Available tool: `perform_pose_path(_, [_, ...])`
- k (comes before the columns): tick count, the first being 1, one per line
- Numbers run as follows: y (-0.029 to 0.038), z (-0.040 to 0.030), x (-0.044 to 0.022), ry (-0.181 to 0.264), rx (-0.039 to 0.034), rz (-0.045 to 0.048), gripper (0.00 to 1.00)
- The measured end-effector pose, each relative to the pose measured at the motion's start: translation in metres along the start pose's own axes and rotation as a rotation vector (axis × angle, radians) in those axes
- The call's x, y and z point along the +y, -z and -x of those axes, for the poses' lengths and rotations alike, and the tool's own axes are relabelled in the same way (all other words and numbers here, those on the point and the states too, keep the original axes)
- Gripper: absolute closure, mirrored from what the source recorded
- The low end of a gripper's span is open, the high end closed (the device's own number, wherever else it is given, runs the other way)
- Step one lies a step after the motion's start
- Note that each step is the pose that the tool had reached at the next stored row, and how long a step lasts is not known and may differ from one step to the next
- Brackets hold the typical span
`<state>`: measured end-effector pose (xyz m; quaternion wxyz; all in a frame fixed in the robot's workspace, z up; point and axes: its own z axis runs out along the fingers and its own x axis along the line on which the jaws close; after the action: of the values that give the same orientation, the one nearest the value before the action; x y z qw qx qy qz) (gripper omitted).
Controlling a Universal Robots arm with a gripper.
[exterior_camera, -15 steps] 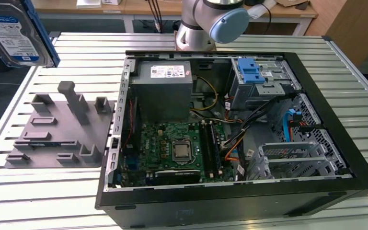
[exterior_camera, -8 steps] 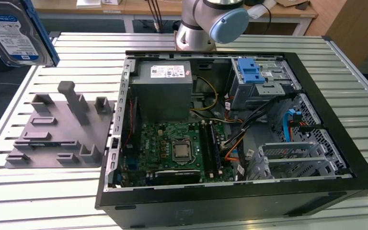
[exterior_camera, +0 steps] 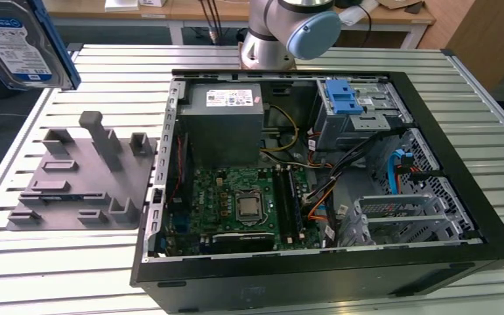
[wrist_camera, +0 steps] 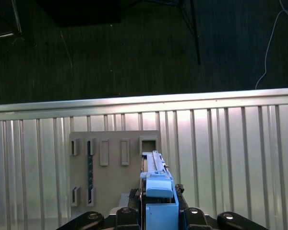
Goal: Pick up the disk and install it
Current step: 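Pick up the disk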
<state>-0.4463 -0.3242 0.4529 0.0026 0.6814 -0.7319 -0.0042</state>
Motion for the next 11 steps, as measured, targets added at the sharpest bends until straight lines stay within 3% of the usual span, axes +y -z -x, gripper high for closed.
perform_pose_path(11, [0.0051, 0.0, 0.0001, 0.0, 0.0, 0.0, 0.64])
